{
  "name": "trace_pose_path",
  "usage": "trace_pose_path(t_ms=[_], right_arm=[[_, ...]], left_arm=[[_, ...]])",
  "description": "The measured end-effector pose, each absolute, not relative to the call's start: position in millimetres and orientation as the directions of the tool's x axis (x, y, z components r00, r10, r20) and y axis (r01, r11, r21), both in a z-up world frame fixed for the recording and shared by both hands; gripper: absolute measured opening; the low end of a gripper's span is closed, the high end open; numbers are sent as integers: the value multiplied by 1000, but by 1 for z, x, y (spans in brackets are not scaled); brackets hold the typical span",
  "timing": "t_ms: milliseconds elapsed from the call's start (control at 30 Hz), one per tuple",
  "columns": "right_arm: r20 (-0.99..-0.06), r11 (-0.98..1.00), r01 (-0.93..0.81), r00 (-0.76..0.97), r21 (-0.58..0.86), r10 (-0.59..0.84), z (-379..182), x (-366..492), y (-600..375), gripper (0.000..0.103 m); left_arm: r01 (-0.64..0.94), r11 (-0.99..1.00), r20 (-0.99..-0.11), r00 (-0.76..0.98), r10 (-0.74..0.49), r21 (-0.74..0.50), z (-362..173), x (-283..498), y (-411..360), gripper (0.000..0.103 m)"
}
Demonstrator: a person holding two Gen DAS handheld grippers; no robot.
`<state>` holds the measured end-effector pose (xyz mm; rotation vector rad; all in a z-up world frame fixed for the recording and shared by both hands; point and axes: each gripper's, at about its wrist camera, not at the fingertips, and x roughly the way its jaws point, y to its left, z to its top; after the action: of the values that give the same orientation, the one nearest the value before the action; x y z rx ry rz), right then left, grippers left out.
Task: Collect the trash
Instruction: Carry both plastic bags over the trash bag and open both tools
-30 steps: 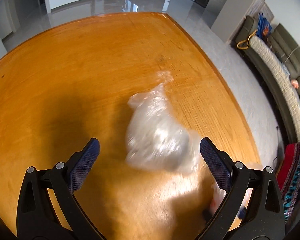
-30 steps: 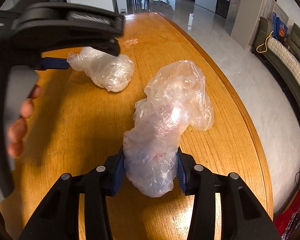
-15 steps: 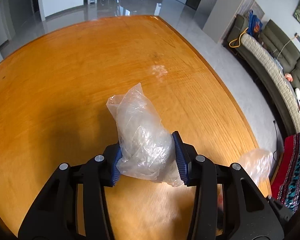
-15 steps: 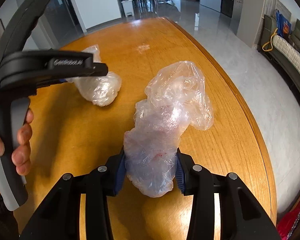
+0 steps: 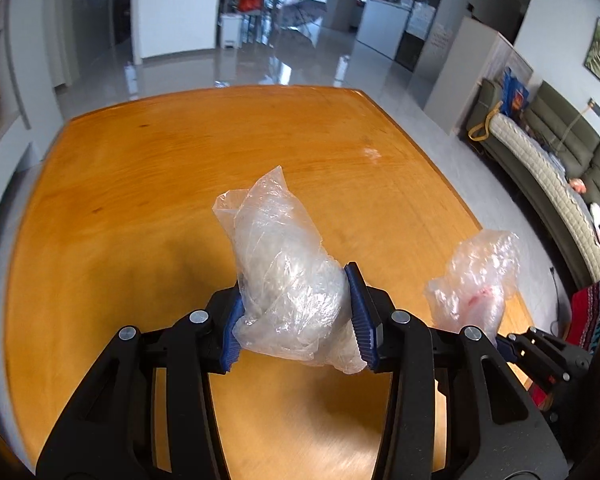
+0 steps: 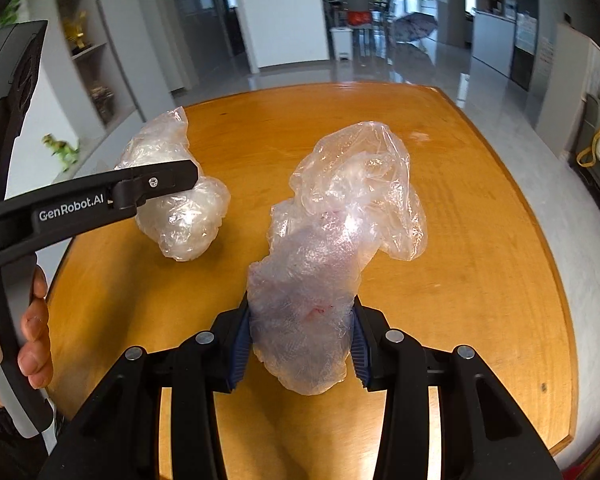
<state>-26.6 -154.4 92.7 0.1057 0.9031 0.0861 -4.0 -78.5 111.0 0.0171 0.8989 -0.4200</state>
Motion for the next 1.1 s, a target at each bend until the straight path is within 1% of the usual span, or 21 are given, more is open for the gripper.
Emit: trace_pose_path(t_ms=[200, 500, 800, 933, 1100], right_arm=[[-768, 981, -159, 612, 116, 189, 101, -45, -91, 43], [-770, 928, -352, 558, 119, 310, 102, -68, 0, 43], [-779, 827, -551, 467, 114, 418, 95, -103, 102, 43], [-791, 762, -638, 406, 113, 457, 88, -124, 147, 43], [-803, 682, -721, 331, 124, 496, 77, -145, 191, 43]], left_arm=[[259, 955, -742, 610, -279, -146, 118, -47, -18, 45], [79, 983, -709, 684, -173, -164, 120, -114, 79, 45], [-175, 969, -695, 719, 5, -174, 109, -194, 190, 46], [-294, 941, -704, 704, 94, -168, 101, -229, 233, 46], [-419, 892, -723, 667, 177, -168, 87, -275, 281, 46]])
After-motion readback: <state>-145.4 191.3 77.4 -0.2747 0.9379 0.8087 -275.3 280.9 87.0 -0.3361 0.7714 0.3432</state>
